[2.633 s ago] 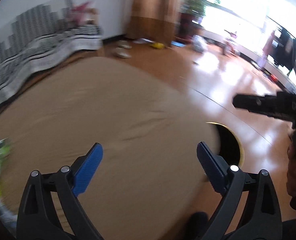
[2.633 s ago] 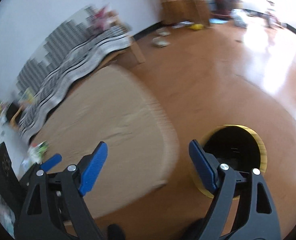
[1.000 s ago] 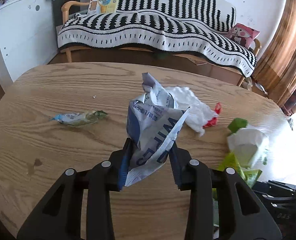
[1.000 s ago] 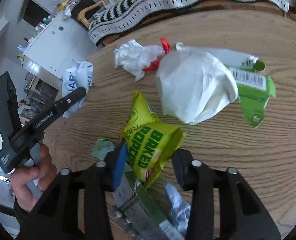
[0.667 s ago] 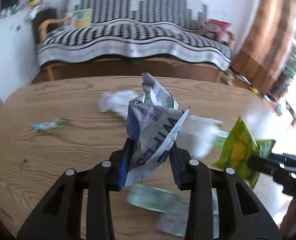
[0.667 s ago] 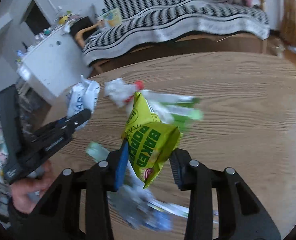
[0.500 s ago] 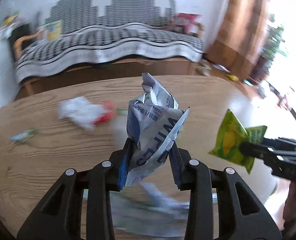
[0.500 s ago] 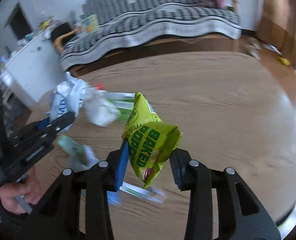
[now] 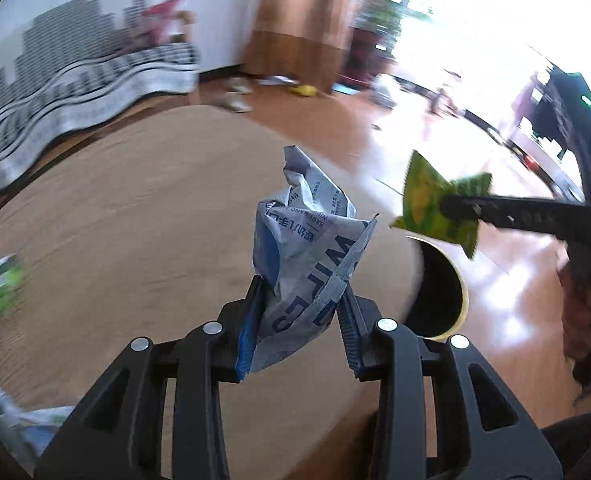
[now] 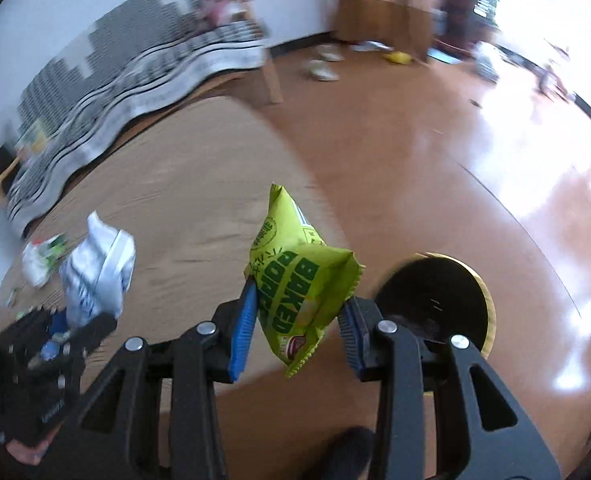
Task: Collect trash
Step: 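Carry both items over the bin and open both tools to drop them, then return both tools to the table, then grasp the small foil wrapper with left tool while right tool grasps white plastic bag, then carry both items to the bin and open both tools to drop them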
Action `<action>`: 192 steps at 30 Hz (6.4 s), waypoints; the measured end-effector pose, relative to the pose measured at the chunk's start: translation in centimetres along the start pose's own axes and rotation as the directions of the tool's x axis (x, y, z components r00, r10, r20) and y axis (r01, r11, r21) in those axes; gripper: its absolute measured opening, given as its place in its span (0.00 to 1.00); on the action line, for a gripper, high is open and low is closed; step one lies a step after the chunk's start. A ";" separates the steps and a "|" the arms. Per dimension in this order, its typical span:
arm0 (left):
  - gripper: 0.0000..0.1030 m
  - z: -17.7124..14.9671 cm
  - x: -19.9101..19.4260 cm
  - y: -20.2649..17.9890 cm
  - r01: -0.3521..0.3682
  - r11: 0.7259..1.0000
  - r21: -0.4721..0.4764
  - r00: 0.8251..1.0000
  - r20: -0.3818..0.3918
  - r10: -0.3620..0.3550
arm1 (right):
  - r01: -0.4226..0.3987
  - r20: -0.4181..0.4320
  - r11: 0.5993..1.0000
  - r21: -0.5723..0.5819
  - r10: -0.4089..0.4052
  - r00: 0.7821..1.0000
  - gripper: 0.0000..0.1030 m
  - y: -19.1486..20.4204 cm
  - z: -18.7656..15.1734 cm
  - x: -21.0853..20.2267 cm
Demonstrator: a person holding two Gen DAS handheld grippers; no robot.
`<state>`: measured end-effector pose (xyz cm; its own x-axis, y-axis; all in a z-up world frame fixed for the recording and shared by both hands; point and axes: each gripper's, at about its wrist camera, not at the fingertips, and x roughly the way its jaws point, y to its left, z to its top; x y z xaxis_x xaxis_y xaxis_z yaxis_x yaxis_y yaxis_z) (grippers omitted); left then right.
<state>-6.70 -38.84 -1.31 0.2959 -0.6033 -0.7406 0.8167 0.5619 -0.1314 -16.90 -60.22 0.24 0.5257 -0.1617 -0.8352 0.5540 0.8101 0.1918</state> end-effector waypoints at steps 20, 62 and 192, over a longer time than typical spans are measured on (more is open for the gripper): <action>0.34 1.5 9.0 -11.7 0.143 0.981 0.129 0.987 -0.098 -0.131 | 0.126 -0.128 0.970 0.207 -0.100 0.987 0.37 -14.7 -3.1 2.8; 0.91 0.3 0.8 1.7 -0.067 0.998 -0.007 0.998 -0.005 0.067 | -0.096 -0.006 0.995 0.031 0.096 0.995 0.82 2.1 0.9 1.5; 0.11 3.1 14.5 -14.0 0.252 0.956 0.153 0.955 -0.201 -0.220 | 0.082 -0.016 0.909 0.409 -0.083 0.996 0.83 -18.7 -4.7 0.0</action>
<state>-12.29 -57.27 -8.17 0.0034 -0.5855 -0.8107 0.9306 0.2985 -0.2117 -30.27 -72.70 -5.76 0.4680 -0.2192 -0.8561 0.8104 0.4928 0.3168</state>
